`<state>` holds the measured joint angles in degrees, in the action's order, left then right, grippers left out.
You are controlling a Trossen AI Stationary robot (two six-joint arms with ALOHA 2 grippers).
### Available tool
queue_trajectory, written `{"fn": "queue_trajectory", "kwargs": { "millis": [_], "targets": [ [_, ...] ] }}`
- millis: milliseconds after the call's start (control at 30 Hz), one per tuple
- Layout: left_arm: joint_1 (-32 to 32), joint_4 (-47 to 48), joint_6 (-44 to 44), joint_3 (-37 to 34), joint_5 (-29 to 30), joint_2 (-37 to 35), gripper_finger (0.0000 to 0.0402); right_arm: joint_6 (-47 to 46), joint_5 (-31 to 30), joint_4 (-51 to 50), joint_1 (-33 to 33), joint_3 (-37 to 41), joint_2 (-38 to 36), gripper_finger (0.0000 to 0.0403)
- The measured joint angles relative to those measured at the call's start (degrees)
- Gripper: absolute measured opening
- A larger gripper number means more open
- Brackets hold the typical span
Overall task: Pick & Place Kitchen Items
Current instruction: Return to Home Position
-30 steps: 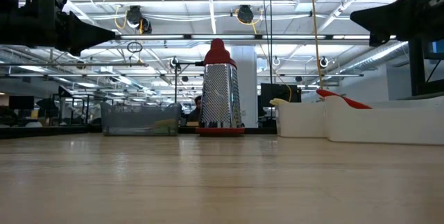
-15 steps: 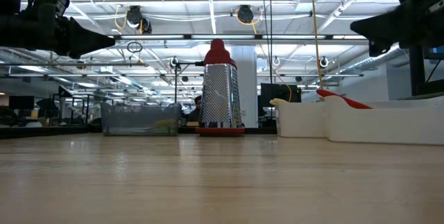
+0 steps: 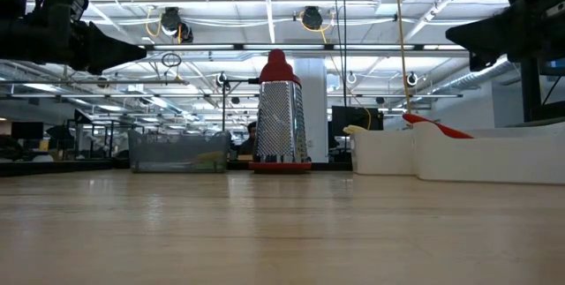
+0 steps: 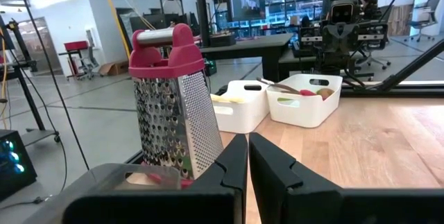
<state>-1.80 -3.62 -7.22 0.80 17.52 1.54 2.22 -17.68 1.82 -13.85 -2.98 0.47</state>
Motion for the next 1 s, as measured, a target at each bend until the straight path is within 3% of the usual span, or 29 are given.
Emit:
{"fn": "queue_trajectory", "kwargs": {
  "millis": [1000],
  "targets": [
    [0.0, -0.2, 0.0, -0.1, 0.1, 0.0, 0.0021, -1.6, -0.1, 0.5, 0.0, 0.0, 0.0, 0.0008]
  ]
}}
